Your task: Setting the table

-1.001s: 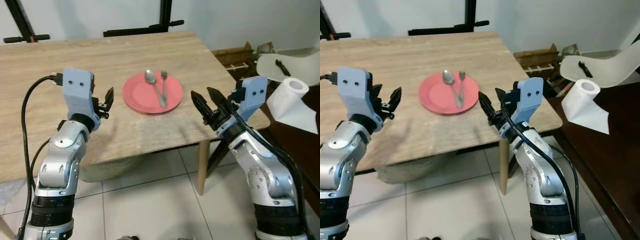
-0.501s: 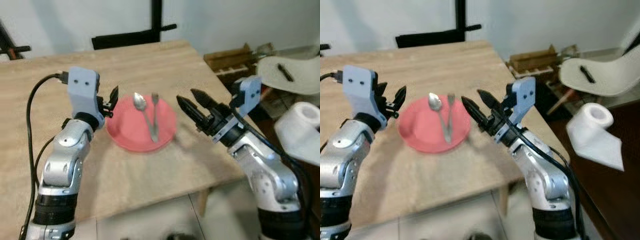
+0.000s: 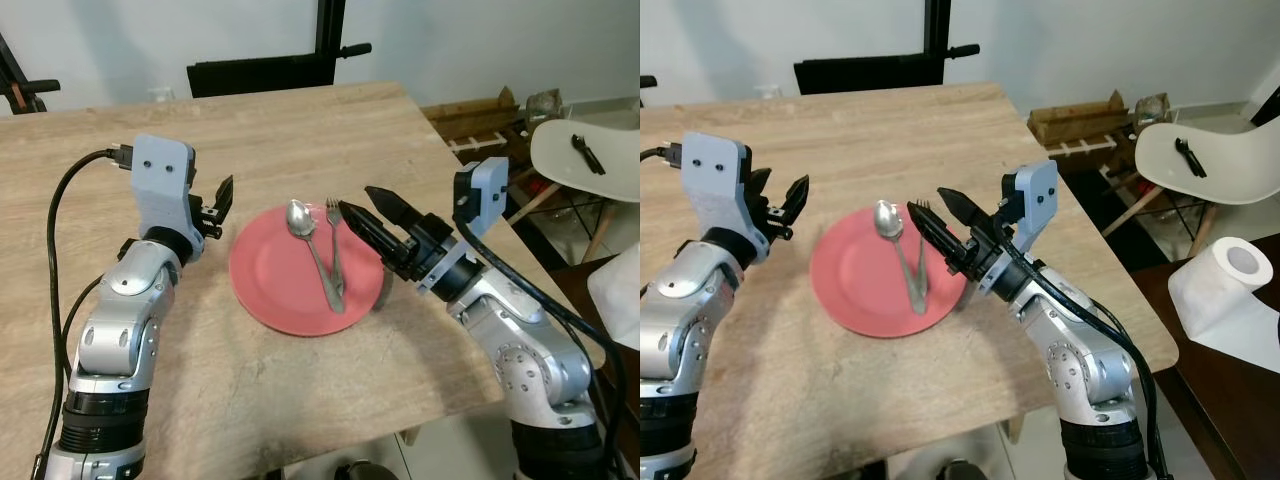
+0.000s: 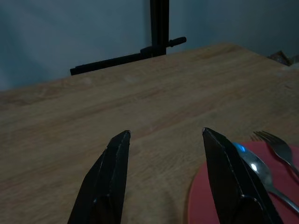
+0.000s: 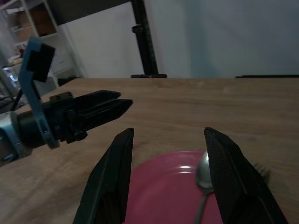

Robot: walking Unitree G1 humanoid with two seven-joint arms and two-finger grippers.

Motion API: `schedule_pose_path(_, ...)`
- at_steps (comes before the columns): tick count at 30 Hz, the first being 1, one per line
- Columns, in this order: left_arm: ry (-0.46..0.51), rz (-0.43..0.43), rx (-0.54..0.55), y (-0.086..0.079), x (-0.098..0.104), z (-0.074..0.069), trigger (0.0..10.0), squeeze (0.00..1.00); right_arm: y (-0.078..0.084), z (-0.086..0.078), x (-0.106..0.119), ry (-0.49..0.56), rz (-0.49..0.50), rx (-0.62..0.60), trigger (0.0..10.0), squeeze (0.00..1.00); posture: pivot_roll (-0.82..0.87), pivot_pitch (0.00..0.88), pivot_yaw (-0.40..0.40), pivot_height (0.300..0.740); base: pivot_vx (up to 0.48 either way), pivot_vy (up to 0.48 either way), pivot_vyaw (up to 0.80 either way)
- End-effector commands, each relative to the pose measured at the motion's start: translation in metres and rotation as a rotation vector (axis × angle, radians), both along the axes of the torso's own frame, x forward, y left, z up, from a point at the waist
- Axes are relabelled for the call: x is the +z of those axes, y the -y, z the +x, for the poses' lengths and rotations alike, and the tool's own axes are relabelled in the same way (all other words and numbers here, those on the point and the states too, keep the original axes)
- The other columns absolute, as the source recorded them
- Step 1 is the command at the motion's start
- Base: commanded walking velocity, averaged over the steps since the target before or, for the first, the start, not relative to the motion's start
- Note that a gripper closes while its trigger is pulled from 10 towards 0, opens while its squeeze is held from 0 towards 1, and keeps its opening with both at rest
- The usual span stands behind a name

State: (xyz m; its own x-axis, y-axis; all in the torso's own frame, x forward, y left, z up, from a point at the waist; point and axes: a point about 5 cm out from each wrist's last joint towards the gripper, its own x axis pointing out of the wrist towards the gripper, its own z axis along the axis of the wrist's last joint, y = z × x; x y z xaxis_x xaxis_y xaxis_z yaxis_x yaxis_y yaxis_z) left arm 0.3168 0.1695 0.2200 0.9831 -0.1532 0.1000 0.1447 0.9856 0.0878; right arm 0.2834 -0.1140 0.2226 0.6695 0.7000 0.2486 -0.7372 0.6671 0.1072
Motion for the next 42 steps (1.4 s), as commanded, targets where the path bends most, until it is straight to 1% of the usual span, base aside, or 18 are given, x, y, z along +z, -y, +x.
schedule_pose_path(1,-0.021,0.017,-0.010,-0.004,0.001,-0.001,10.0,0.00,-0.004,-0.003,-0.001,0.000,-0.016,0.025,10.0,0.00,-0.10,0.051,0.032,0.740,0.000,0.000,0.00)
schedule_pose_path(2,-0.021,0.017,-0.010,-0.004,0.001,-0.001,10.0,0.00,-0.004,-0.003,-0.001,0.000,-0.016,0.025,10.0,0.00,-0.10,0.051,0.032,0.740,0.000,0.000,0.00)
schedule_pose_path(4,-0.050,0.110,-0.039,-0.019,0.009,0.002,10.0,0.00,-0.013,0.003,-0.001,-0.021,-0.035,0.023,10.0,0.00,-0.09,0.054,0.032,0.740,0.000,0.000,0.00)
schedule_pose_path(5,-0.050,0.110,-0.039,-0.019,0.009,0.002,10.0,0.00,-0.013,0.003,-0.001,-0.021,-0.035,0.023,10.0,0.00,-0.09,0.054,0.032,0.740,0.000,0.000,0.00)
schedule_pose_path(7,-0.059,0.197,-0.096,-0.037,0.020,0.001,10.0,0.00,-0.022,0.014,-0.013,-0.108,-0.134,-0.010,10.0,0.00,-0.09,0.058,0.028,0.740,0.000,0.000,0.00)
schedule_pose_path(9,-0.057,0.211,-0.115,-0.042,0.023,0.001,10.0,0.00,-0.025,0.017,-0.018,-0.136,-0.169,-0.008,10.0,0.00,-0.08,0.060,0.027,0.740,0.000,0.000,0.00)
schedule_pose_path(10,-0.071,0.263,-0.176,-0.053,0.031,-0.002,10.0,0.00,-0.027,0.025,-0.031,-0.214,-0.220,-0.023,10.0,0.00,-0.07,0.066,0.021,0.740,0.000,0.000,0.00)
schedule_pose_path(14,-0.082,0.333,-0.236,-0.061,0.037,-0.005,10.0,0.00,-0.028,0.033,-0.044,-0.296,-0.257,-0.050,10.0,0.00,-0.07,0.073,0.016,0.740,0.000,0.000,0.00)
schedule_pose_path(16,-0.096,0.388,-0.296,-0.055,0.037,-0.004,10.0,0.00,-0.030,0.043,-0.060,-0.382,-0.317,-0.074,10.0,0.00,-0.07,0.079,0.002,0.740,0.000,0.000,0.00)
schedule_pose_path(18,-0.091,0.398,-0.308,-0.051,0.036,-0.003,10.0,0.00,-0.031,0.046,-0.064,-0.393,-0.331,-0.085,10.0,0.00,-0.07,0.078,0.000,0.740,0.000,0.000,0.00)
schedule_pose_path(23,-0.067,0.378,-0.317,-0.040,0.038,-0.001,10.0,0.00,-0.028,0.060,-0.067,-0.397,-0.344,-0.190,10.0,0.00,-0.06,0.073,0.000,0.740,0.000,0.000,0.00)
schedule_pose_path(24,-0.057,0.354,-0.329,-0.033,0.039,-0.001,10.0,0.00,-0.026,0.069,-0.065,-0.405,-0.318,-0.263,10.0,0.00,-0.06,0.071,0.000,0.740,0.000,0.000,0.00)
schedule_pose_path(29,-0.061,0.339,-0.351,-0.027,0.036,-0.002,10.0,0.00,-0.026,0.078,-0.066,-0.427,-0.299,-0.339,10.0,0.00,-0.07,0.072,0.002,0.740,0.000,0.000,0.00)
schedule_pose_path(37,-0.064,0.325,-0.356,-0.025,0.033,-0.003,10.0,0.00,-0.037,0.084,-0.068,-0.411,-0.369,-0.370,10.0,0.00,-0.06,0.068,-0.009,0.740,0.000,0.000,0.00)
schedule_pose_path(38,-0.066,0.323,-0.350,-0.025,0.032,-0.003,10.0,0.00,-0.041,0.084,-0.066,-0.404,-0.365,-0.364,10.0,0.33,-0.06,0.068,-0.009,0.740,0.000,0.000,0.00)
schedule_pose_path(39,-0.069,0.320,-0.345,-0.025,0.030,-0.003,10.0,0.00,-0.044,0.084,-0.064,-0.388,-0.367,-0.370,10.0,1.00,-0.06,0.068,-0.013,0.740,0.000,0.000,0.00)
schedule_pose_path(41,-0.070,0.318,-0.342,-0.025,0.029,-0.003,10.0,0.00,-0.045,0.085,-0.063,-0.376,-0.369,-0.376,10.0,1.00,-0.06,0.068,-0.013,0.740,0.000,0.000,0.00)
schedule_pose_path(42,-0.073,0.313,-0.339,-0.024,0.027,-0.003,10.0,0.00,-0.047,0.086,-0.057,-0.361,-0.343,-0.378,10.0,1.00,-0.06,0.067,-0.015,0.740,0.000,0.000,0.00)
